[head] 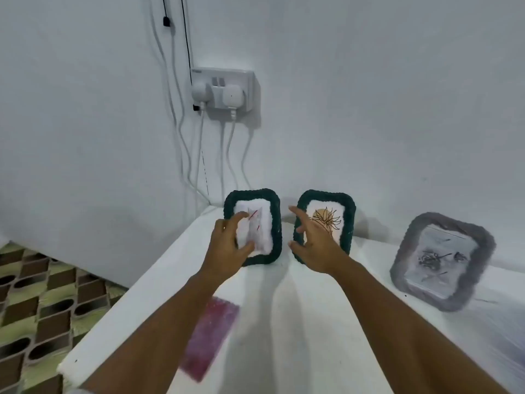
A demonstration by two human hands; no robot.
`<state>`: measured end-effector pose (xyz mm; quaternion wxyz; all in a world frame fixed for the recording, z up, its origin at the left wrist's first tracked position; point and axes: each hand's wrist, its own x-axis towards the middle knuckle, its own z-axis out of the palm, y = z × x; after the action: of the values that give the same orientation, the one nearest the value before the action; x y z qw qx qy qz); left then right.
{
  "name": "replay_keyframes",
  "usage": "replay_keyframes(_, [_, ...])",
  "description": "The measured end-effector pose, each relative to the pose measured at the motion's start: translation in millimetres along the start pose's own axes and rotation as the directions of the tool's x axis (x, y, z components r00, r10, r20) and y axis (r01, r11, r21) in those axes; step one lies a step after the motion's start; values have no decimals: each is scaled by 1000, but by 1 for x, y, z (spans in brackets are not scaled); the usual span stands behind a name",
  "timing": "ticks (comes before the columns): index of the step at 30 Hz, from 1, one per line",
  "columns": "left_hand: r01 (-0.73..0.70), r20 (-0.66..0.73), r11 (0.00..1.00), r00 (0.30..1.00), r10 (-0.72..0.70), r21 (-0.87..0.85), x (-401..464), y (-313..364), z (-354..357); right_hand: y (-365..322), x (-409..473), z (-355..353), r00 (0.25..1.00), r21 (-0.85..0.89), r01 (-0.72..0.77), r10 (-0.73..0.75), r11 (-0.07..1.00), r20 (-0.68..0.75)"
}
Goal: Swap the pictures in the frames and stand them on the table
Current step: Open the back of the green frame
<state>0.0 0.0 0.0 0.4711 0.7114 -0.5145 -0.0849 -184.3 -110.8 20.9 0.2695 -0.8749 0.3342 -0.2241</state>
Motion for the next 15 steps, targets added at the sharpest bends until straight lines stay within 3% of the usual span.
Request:
replay_keyframes(4, [-4, -102, 998, 995, 10, 55, 20, -17, -8, -10, 28, 18, 1000, 20, 17, -18, 1000, 25])
replay_keyframes(7, [68, -32, 998, 997, -68, 14, 34, -30, -10, -11, 43, 30, 999, 78, -5, 2, 997, 34])
replay_keyframes(11, [37, 69, 999, 997, -35, -24, 43, -41, -12, -12, 57, 40, 999, 125, -39, 40, 991, -7])
replay_keyframes(15, [115, 130, 991, 986, -106, -63, 46, -47, -10, -13, 61, 42, 993, 143, -115, 111, 983, 37])
